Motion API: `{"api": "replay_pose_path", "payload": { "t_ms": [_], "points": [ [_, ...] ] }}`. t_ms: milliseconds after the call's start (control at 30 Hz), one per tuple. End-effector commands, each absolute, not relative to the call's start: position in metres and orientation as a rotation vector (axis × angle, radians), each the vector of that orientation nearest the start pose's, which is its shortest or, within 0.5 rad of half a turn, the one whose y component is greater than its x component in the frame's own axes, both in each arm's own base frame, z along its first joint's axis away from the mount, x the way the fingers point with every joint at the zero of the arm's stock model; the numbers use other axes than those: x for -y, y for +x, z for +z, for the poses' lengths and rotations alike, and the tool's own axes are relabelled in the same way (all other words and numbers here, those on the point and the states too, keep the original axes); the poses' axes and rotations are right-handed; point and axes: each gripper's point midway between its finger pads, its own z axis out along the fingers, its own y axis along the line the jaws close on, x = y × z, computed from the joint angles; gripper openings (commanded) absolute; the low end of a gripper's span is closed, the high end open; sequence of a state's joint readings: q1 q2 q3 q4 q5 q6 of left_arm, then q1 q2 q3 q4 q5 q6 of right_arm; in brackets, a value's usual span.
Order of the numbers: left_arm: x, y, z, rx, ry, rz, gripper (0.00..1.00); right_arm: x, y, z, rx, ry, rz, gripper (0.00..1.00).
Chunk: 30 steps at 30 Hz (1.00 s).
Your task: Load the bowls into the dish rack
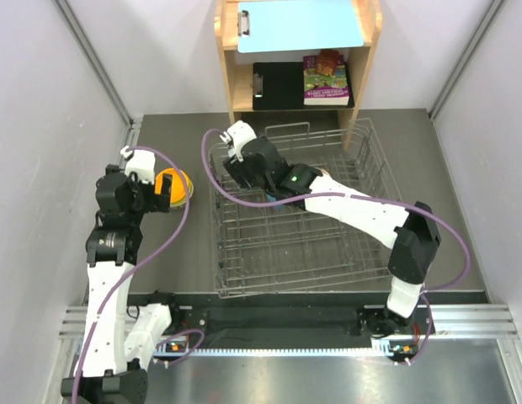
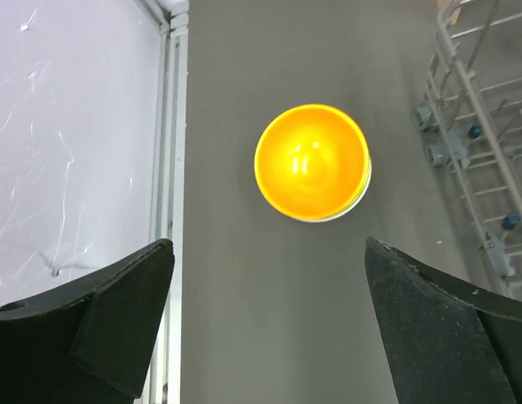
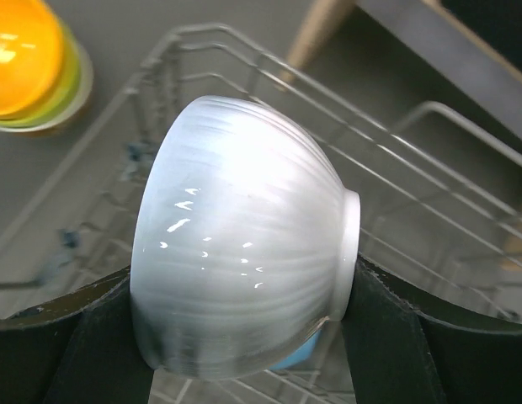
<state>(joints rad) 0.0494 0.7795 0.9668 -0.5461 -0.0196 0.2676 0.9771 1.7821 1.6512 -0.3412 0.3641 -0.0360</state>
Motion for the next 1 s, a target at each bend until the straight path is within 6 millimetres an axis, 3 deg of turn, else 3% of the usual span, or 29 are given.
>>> {"api": "replay_pose_path", "payload": {
  "t_ms": [0, 233, 967],
  "points": [
    [-0.038, 0.269, 0.270, -1.965, 0.186, 0.283, 0.99, -0.379, 0.367, 0.293, -1.760, -0.610, 0.053, 0.00],
    [-0.038, 0.262, 0.254, -2.006, 0.162, 0.272, 0.99, -0.392, 0.358, 0.280, -1.743, -0.632, -0.040, 0.00],
    [-0.033, 0.257, 0.249, -1.985, 0.123, 0.224, 0.99, -0.418, 0.352, 0.242, -1.759, -0.691, -0.126, 0.00]
  ]
}}
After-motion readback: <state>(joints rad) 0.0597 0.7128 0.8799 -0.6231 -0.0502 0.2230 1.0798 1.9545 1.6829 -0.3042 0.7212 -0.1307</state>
